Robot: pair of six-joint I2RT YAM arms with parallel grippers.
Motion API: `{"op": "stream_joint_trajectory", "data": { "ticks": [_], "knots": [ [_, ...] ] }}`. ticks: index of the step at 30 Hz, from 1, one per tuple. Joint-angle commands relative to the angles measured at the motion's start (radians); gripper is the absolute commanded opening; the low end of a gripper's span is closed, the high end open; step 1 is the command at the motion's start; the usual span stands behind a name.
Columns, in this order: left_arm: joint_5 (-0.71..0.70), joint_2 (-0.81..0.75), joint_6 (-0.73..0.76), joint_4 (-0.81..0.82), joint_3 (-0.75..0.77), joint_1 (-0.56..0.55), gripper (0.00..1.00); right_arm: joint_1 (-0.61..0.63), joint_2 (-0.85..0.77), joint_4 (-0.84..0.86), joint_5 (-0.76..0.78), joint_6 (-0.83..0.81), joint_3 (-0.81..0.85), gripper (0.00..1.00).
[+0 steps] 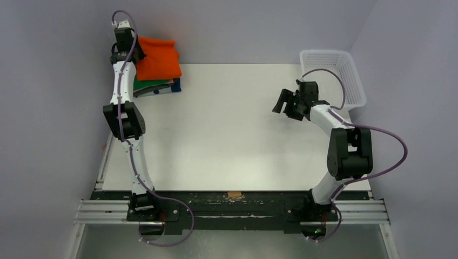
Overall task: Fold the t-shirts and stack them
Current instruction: Put the neatly folded tshirt into the corner of the board with the left arm
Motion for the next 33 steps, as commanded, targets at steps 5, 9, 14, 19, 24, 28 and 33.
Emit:
{"op": "stream_joint_trajectory", "data": {
  "ticks": [5, 9, 14, 19, 24, 28, 33],
  "knots": [
    [-0.013, 0.014, 0.028, 0.092, 0.051, 0.08, 0.0, -0.004, -0.003, -0.021, 0.049, -0.025, 0.044, 0.78],
    [-0.033, 0.033, 0.06, 0.101, 0.072, 0.096, 0.0, -0.003, 0.003, -0.023, 0.053, -0.026, 0.044, 0.78],
    [-0.022, 0.061, 0.044, 0.148, 0.078, 0.118, 0.0, -0.004, 0.017, -0.026, 0.052, -0.023, 0.05, 0.78],
    [-0.028, 0.109, 0.008, 0.212, 0.088, 0.126, 0.0, -0.003, 0.024, -0.036, 0.058, -0.023, 0.058, 0.78],
    [-0.101, 0.086, -0.048, 0.241, 0.065, 0.128, 0.74, -0.004, 0.007, -0.045, 0.091, -0.019, 0.056, 0.79],
    [-0.057, 0.013, -0.122, 0.245, 0.008, 0.126, 1.0, -0.003, -0.027, -0.043, 0.102, -0.016, 0.052, 0.79],
    [0.026, -0.047, -0.226, 0.206, -0.009, 0.123, 1.0, -0.003, -0.063, -0.039, 0.11, -0.017, 0.04, 0.79]
  ]
}}
